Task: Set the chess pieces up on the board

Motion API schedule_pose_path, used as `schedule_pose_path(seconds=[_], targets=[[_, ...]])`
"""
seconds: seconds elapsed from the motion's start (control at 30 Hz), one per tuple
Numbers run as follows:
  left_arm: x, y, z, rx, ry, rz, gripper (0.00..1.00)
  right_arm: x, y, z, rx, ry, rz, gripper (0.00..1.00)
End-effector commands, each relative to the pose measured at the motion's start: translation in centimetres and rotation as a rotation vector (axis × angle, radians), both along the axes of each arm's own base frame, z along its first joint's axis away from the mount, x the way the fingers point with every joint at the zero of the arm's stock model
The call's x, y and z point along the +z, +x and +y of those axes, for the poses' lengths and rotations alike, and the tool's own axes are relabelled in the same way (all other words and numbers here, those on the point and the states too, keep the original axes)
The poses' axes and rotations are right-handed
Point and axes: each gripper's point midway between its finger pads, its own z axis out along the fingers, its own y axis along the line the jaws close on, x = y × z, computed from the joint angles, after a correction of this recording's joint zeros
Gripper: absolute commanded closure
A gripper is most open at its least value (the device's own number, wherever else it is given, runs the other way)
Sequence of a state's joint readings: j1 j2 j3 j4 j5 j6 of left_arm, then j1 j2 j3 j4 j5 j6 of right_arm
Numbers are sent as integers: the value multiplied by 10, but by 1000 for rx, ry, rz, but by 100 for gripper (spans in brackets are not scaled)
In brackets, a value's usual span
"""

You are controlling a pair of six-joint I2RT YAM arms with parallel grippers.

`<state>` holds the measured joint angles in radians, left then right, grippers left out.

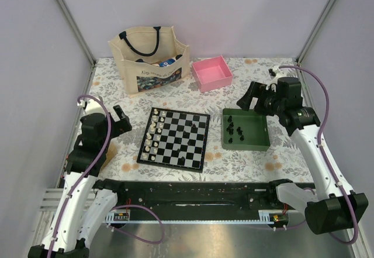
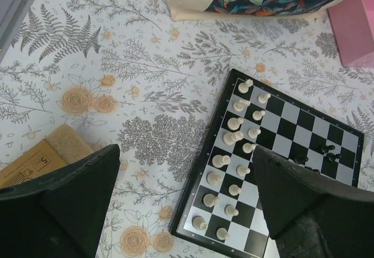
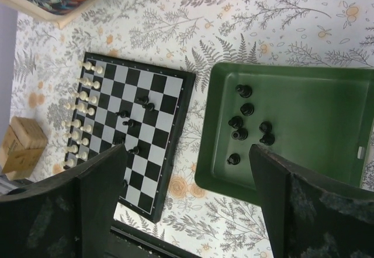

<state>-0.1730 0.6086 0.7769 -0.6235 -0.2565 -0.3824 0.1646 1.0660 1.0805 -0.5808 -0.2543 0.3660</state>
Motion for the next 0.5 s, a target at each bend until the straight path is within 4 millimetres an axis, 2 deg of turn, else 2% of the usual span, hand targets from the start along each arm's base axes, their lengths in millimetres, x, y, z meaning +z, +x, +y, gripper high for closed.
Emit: schedule_pose_path(seconds=[0.0, 0.23, 0.33, 0.47], targets=[[6, -2, -1, -9, -4, -2, 1, -2, -7, 8, 88, -36, 21, 7], [2, -4, -8, -41, -29, 8, 1, -19, -19, -1, 29, -114, 78, 18], [-2, -4, -17, -85, -48, 23, 1, -26, -17, -8, -18, -145, 99, 20], [-2, -5, -22, -113, -62, 21, 1, -49, -11, -16, -70, -181, 155, 23]])
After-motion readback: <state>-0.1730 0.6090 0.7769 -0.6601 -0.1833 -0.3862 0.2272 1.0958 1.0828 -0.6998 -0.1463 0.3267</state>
